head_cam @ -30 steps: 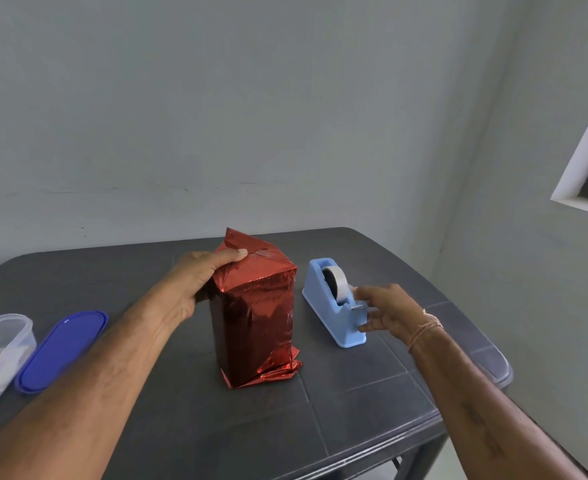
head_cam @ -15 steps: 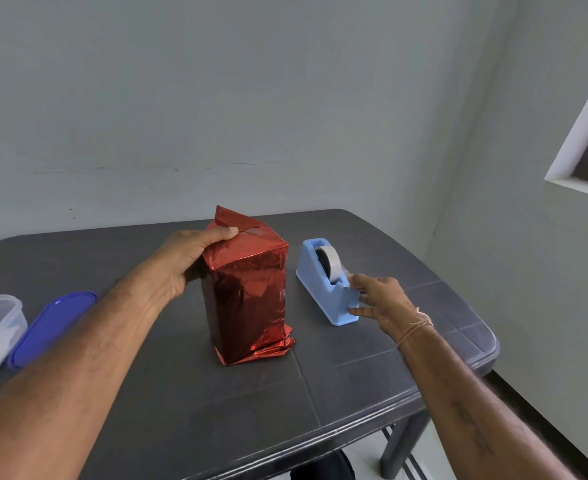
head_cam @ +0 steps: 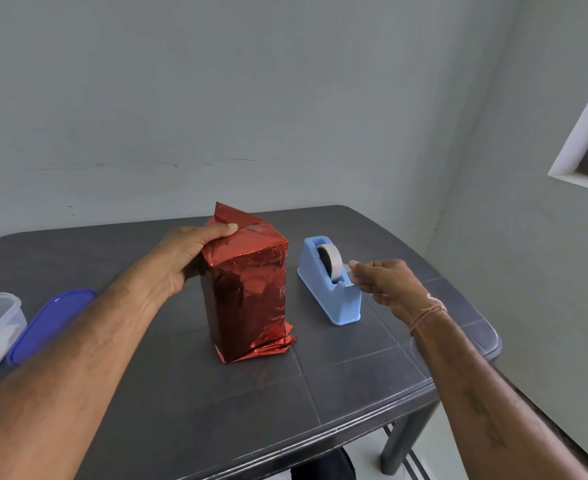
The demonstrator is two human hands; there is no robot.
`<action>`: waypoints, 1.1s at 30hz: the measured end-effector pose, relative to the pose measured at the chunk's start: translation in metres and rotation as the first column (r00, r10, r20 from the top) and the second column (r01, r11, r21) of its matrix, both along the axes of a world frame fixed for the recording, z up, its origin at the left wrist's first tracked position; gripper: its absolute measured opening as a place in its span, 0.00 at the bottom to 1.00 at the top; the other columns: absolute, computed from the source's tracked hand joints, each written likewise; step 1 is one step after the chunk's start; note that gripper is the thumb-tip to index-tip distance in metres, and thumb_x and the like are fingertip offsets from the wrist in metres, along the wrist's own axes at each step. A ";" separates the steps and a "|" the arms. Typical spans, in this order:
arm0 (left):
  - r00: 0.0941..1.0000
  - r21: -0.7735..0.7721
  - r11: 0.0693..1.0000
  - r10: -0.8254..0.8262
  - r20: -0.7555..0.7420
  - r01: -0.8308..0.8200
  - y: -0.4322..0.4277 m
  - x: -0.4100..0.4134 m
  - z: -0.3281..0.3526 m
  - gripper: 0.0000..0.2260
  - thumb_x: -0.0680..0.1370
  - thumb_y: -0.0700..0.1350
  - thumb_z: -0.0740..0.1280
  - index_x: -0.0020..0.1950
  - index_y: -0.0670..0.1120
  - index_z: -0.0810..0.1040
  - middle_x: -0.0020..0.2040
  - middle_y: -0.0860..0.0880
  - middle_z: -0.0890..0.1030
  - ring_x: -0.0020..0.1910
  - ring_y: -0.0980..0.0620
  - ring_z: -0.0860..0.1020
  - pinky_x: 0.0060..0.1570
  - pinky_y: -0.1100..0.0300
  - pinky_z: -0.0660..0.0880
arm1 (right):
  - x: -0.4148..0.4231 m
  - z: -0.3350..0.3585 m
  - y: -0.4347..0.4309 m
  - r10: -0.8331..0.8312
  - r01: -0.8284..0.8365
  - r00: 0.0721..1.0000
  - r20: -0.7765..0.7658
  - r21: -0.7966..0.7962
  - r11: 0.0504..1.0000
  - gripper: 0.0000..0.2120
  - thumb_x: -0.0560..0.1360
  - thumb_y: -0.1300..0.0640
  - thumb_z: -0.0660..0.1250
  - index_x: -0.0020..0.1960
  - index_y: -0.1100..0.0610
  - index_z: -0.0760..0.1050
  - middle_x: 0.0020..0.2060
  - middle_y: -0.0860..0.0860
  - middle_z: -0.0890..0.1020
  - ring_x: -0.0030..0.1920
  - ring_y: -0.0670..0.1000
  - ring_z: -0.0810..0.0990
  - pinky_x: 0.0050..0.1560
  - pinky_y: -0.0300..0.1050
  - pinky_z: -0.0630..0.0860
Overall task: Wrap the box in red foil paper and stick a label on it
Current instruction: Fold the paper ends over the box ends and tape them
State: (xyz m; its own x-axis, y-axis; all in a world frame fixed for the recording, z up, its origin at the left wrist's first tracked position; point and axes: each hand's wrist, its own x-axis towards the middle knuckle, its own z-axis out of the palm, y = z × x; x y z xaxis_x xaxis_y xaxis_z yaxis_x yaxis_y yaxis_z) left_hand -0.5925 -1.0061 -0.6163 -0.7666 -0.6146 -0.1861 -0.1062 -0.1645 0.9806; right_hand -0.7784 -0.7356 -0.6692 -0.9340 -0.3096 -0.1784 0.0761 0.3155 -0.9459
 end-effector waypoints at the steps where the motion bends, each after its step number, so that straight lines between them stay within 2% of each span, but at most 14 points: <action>1: 1.000 -0.002 1.000 -0.001 0.002 0.001 0.000 0.000 0.000 0.34 0.58 0.52 0.80 0.61 0.39 0.83 0.55 0.39 0.84 0.48 0.45 0.82 0.50 0.54 0.79 | 0.000 0.000 0.002 0.006 -0.006 1.000 0.014 -0.008 1.000 0.11 0.77 0.52 0.75 0.44 0.60 0.83 0.40 0.55 0.84 0.39 0.50 0.78 0.36 0.40 0.72; 5: 1.000 0.012 1.000 0.000 -0.003 0.000 0.001 -0.001 0.002 0.29 0.62 0.50 0.80 0.60 0.39 0.82 0.49 0.42 0.84 0.43 0.47 0.81 0.47 0.55 0.79 | 0.000 -0.002 0.007 -0.004 0.006 0.999 0.049 -0.037 0.999 0.07 0.77 0.56 0.75 0.44 0.60 0.84 0.38 0.54 0.83 0.36 0.47 0.77 0.39 0.39 0.76; 12: 1.000 0.011 1.000 0.003 -0.013 -0.002 0.003 -0.001 0.003 0.30 0.59 0.51 0.80 0.58 0.40 0.83 0.47 0.43 0.84 0.42 0.48 0.81 0.45 0.56 0.78 | 0.008 -0.017 0.011 -0.023 0.034 0.996 0.081 -0.131 0.991 0.04 0.76 0.61 0.75 0.43 0.61 0.83 0.34 0.53 0.83 0.34 0.46 0.77 0.37 0.37 0.77; 16: 1.000 0.013 1.000 0.003 -0.016 -0.003 0.003 0.000 0.001 0.31 0.58 0.51 0.80 0.59 0.40 0.83 0.47 0.43 0.84 0.41 0.48 0.81 0.46 0.55 0.79 | 0.012 -0.029 0.011 -0.067 0.081 0.993 0.095 -0.153 0.985 0.07 0.74 0.59 0.78 0.44 0.63 0.84 0.35 0.54 0.83 0.33 0.47 0.76 0.37 0.38 0.78; 20: 1.000 0.020 1.000 0.006 -0.023 -0.006 0.003 -0.001 0.001 0.33 0.58 0.50 0.80 0.61 0.39 0.82 0.52 0.41 0.84 0.45 0.46 0.81 0.49 0.54 0.79 | 0.016 -0.037 0.011 -0.095 0.124 0.984 0.147 -0.198 0.972 0.09 0.74 0.57 0.79 0.43 0.62 0.84 0.34 0.54 0.82 0.33 0.47 0.76 0.35 0.37 0.79; 24: 1.000 0.020 1.000 0.013 -0.025 -0.012 0.003 -0.001 0.000 0.29 0.65 0.48 0.80 0.62 0.37 0.82 0.48 0.42 0.84 0.42 0.47 0.81 0.46 0.55 0.78 | 0.020 -0.039 0.011 -0.096 0.138 0.977 0.189 -0.223 0.965 0.10 0.74 0.55 0.78 0.47 0.62 0.84 0.36 0.54 0.81 0.34 0.47 0.75 0.37 0.39 0.78; 28: 1.000 0.011 1.000 0.011 -0.022 -0.010 0.004 0.000 0.001 0.34 0.59 0.51 0.80 0.61 0.38 0.82 0.48 0.42 0.84 0.42 0.47 0.81 0.46 0.55 0.78 | 0.027 -0.045 0.012 -0.106 0.158 0.972 0.212 -0.244 0.957 0.11 0.75 0.52 0.77 0.50 0.60 0.83 0.40 0.54 0.79 0.38 0.49 0.75 0.38 0.43 0.74; 33: 1.000 -0.004 1.000 0.014 -0.020 -0.014 0.003 0.000 0.001 0.37 0.55 0.52 0.81 0.62 0.38 0.82 0.50 0.41 0.84 0.42 0.47 0.82 0.45 0.55 0.79 | 0.033 -0.055 0.008 -0.129 0.201 0.965 0.226 -0.331 0.922 0.10 0.75 0.51 0.76 0.47 0.58 0.83 0.42 0.55 0.81 0.41 0.50 0.76 0.41 0.45 0.73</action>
State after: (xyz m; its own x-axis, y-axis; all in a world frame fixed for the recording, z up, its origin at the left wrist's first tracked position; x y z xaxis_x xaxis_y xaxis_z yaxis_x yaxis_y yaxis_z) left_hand -0.5929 -1.0029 -0.6150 -0.7615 -0.6259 -0.1685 -0.0844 -0.1620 0.9832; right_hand -0.7449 -0.7274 -0.7243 -0.9343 -0.2299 -0.2724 0.2938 -0.0638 -0.9537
